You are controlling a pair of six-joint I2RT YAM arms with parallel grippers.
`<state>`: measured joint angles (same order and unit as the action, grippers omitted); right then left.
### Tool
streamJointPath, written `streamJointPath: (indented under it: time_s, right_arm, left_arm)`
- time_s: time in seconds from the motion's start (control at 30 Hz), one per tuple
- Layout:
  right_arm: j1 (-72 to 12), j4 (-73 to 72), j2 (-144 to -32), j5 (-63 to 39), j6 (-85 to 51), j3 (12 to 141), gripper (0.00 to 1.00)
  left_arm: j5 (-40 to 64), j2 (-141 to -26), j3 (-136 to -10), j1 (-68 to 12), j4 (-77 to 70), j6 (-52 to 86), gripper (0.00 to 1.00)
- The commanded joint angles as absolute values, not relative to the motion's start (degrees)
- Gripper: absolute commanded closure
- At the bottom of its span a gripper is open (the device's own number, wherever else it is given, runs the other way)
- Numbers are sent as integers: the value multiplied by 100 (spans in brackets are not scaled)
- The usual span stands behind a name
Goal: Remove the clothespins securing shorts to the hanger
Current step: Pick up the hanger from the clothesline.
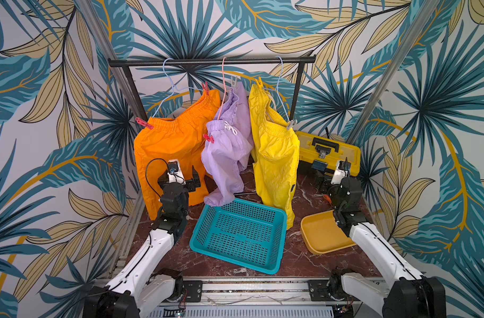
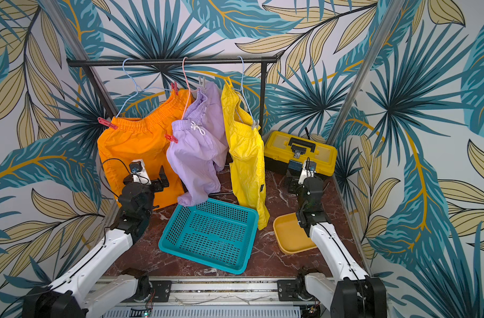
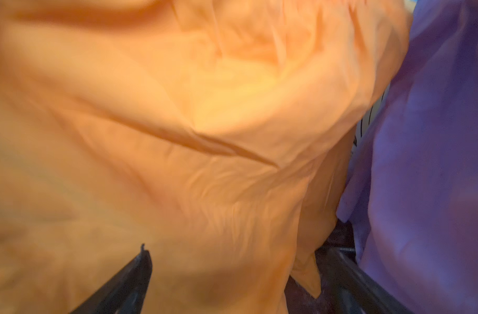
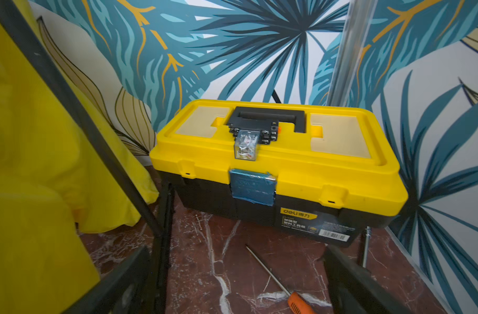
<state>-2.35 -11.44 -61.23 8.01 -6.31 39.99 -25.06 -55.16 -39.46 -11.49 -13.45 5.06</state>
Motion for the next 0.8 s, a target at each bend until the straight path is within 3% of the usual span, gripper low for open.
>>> streamJointPath:
  time_s: [0.0,0.17,0.4,0.53,0.77]
  right_arm:
    - [-264,303,-5983,240,-964,4155,1]
    - [-272,870,-5652,-320,-1213,4345,1]
    - [-290,1565,-4892,-570,-1440,4597,0]
    - [-299,1688,-4612,-888,-1539,4705,1]
    - [-315,1887,-4634,-1934,-1916,5235,1]
  left_arm:
    - [-2860,-5200,-4748,-1167,656,1022,1]
    - [-2139,-5412,-6555,-1164,2772,1417,0]
    - [-1082,-6331,-9479,-1169,4326,1517,1]
    - [-380,-7082,-10853,-1169,4585,1462,0]
    - [312,-8145,-12083,-1195,4585,1525,0]
